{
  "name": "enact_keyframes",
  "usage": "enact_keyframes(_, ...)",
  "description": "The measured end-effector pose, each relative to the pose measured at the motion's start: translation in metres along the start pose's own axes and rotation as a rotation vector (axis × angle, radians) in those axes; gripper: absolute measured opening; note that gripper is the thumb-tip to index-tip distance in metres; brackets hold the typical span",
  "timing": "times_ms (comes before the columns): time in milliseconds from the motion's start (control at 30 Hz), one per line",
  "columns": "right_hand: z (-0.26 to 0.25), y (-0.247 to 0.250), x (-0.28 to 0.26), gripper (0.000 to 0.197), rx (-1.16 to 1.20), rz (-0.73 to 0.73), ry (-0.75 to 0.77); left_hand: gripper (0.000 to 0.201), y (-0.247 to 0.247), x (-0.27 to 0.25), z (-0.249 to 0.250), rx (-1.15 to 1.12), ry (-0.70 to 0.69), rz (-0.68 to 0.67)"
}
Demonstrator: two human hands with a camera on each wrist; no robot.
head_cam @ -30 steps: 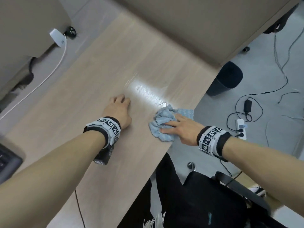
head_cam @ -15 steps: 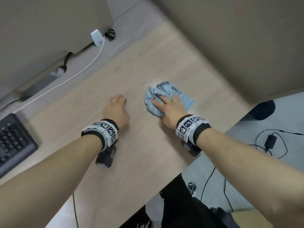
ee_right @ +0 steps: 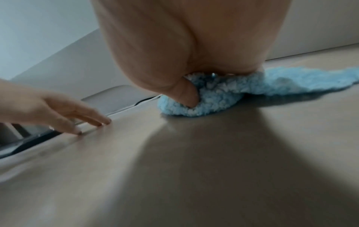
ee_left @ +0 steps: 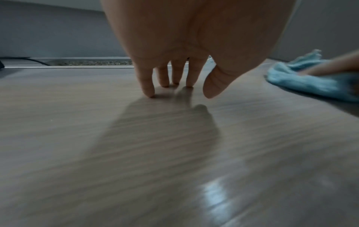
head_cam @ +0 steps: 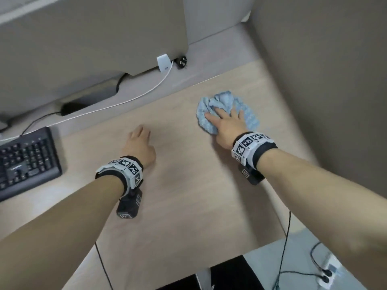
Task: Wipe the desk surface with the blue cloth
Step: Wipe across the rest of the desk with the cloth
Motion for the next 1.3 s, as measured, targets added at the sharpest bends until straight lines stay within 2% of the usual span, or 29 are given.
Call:
enact_keyframes(133,-0.053,-0.009,0.019,0.086,-0.065,-0.053,0.171,0.049,0.004,0.005,-0.005,0.03,-0.004,0.005)
enact_keyframes(233,-0.047,-0.012,0.022,0.09,-0.124,-0.056,0.257,0.047,0.014,0.02,-0.004,0.024,0.023,0.038)
enact_keyframes(300,-0.03,-0.002,0.028,0.091,-0.117,-0.033,0.21,0.044,0.02,0.031,-0.003,0.001,0.032,0.056)
enact_keyframes(433,-0.003,0.032,0.061,0.089,-0.044,0.031,-0.017,0.039,0.028,0.051,-0.008,-0.01,0.035,0.072)
enact_keyframes(567,-0.031,0.049,0.102,0.084,-0.017,0.039,-0.103,0.044,0.028,0.06,-0.015,-0.015,0.032,0.05)
enact_keyframes(667,-0.071,0.039,0.109,0.085,-0.065,0.016,0.034,0.047,0.029,0.068,-0.018,-0.034,0.045,0.05)
enact_keyframes(733,-0.078,0.028,0.1,0.089,-0.087,-0.027,0.158,0.046,0.032,0.072,-0.019,-0.037,0.055,0.066)
enact_keyframes(800,-0.062,0.026,0.094,0.09,-0.131,-0.02,0.234,0.046,0.034,0.076,-0.017,-0.036,0.055,0.075)
enact_keyframes(833,-0.048,0.028,0.095,0.09,-0.14,-0.001,0.225,0.046,0.036,0.078,-0.017,-0.034,0.06,0.075)
enact_keyframes(1000,0.021,0.062,0.113,0.089,-0.095,0.094,-0.078,0.038,0.044,0.086,-0.014,-0.03,0.098,0.035)
enact_keyframes(1100,0.014,0.07,0.123,0.087,-0.069,0.079,-0.186,0.04,0.043,0.088,-0.012,0.007,0.112,0.031)
enact_keyframes(1200,0.0,0.054,0.116,0.091,-0.074,0.072,-0.094,0.039,0.039,0.089,-0.01,0.043,0.089,0.032)
enact_keyframes(1300,0.021,0.057,0.115,0.09,-0.092,0.073,-0.019,0.039,0.037,0.088,-0.011,0.054,0.089,0.027)
Point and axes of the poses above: each hand's wrist, its own x-axis towards the middle knuckle, its own y-axis out of the back of the hand, z = x × y, the point moved 1 cm from there along x, towards the middle knuckle, and after that the axes turned 2 degrees about z, right-handed, at the moved point
